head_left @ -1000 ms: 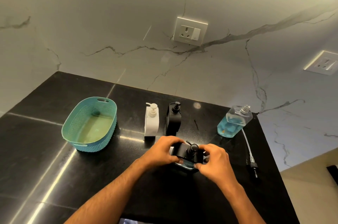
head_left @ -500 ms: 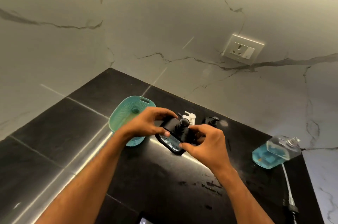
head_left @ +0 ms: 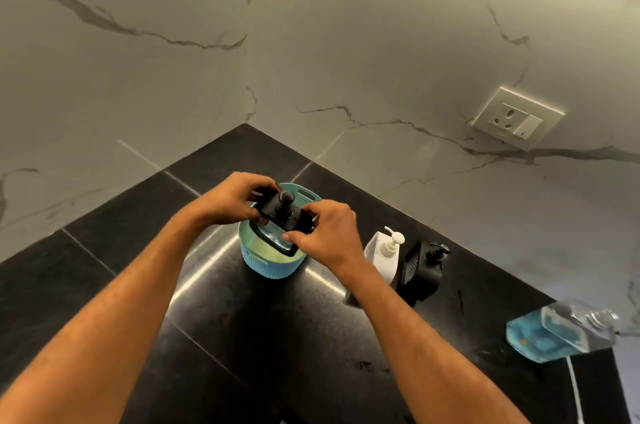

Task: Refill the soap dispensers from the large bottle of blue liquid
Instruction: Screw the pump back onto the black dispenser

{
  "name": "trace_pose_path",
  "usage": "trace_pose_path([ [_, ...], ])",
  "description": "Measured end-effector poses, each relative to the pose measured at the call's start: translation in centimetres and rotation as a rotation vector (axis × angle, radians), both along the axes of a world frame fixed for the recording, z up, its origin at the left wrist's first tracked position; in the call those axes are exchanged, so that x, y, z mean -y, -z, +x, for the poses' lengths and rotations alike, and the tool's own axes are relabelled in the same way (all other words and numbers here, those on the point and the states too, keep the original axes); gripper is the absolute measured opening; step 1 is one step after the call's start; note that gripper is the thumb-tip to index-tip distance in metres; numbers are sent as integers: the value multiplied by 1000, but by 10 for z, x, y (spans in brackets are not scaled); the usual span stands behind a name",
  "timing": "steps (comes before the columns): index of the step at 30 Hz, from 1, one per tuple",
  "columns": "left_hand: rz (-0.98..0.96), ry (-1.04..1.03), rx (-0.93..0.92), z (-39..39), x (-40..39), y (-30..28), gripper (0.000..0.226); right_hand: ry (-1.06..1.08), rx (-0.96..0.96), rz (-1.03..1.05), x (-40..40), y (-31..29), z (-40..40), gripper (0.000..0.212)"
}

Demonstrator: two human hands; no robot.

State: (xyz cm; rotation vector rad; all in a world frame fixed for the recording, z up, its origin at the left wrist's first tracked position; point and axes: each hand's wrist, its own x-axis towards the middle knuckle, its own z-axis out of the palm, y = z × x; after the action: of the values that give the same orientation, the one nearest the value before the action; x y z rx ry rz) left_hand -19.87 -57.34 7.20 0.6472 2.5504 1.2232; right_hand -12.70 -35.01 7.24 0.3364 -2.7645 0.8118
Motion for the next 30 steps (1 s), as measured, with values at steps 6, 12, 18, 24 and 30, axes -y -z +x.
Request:
trace_pose_path([
  [6, -252, 17, -42, 4, -1, 36, 53, -19, 155, 87, 8, 36, -6, 35],
  [12, -387, 85, -75, 3, -3, 44, 47, -28, 249, 152, 11, 45, -8, 40],
  [18, -414, 87, -71, 2, -4, 44, 49, -40, 252, 157, 11, 46, -5, 45],
  [24, -412, 55, -83, 4, -8, 43, 45, -65, 217, 225, 13, 45, -2, 44],
  [30, -414, 35, -111, 13, -7, 38, 50, -83, 195, 235, 13, 44, 2, 45],
])
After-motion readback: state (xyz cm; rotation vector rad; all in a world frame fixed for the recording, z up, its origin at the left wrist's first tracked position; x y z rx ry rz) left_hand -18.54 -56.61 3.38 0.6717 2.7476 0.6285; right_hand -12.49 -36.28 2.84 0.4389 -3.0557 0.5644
